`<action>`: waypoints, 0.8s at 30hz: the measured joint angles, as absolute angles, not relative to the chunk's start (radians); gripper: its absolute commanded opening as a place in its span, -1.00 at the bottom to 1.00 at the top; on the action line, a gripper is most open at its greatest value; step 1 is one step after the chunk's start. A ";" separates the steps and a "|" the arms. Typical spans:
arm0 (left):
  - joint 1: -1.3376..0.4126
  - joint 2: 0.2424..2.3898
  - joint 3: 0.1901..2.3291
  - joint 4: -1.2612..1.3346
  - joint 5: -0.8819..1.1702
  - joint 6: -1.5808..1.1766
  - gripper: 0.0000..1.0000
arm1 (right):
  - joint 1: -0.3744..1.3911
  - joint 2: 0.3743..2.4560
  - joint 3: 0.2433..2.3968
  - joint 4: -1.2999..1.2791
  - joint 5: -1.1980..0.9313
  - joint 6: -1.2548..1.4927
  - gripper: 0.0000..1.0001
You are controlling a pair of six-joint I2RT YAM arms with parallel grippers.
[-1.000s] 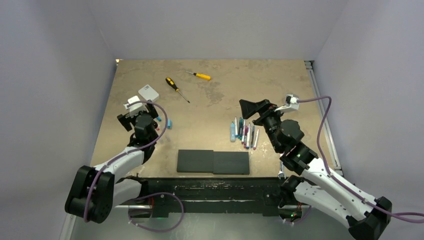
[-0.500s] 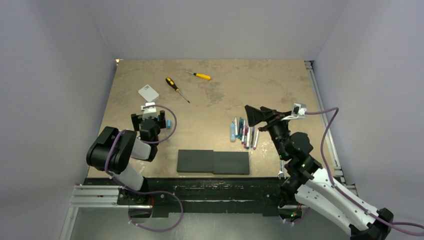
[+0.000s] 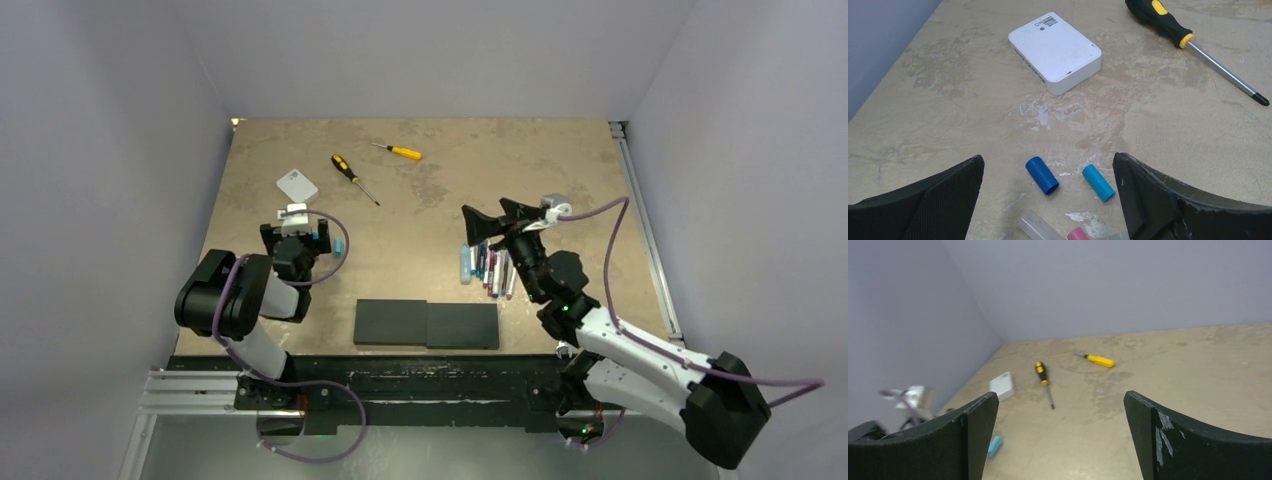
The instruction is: Open the pen caps
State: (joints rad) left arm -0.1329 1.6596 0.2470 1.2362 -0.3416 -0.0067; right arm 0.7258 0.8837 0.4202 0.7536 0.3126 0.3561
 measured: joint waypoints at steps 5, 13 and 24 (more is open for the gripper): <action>-0.124 1.660 0.252 1.236 -0.340 -0.007 0.99 | 0.625 1.016 0.473 0.833 0.439 0.177 0.98; -0.124 1.660 0.252 1.236 -0.339 -0.007 0.98 | 0.294 1.121 0.366 0.964 0.516 0.004 0.98; -0.124 1.660 0.252 1.236 -0.336 -0.007 0.99 | 0.223 1.419 0.253 1.193 0.558 -0.004 0.98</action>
State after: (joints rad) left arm -0.1242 1.6596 0.2523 1.2362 -0.3363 -0.0067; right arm 0.2230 1.4185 0.2535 1.1931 0.5575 -0.0036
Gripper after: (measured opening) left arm 0.993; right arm 0.987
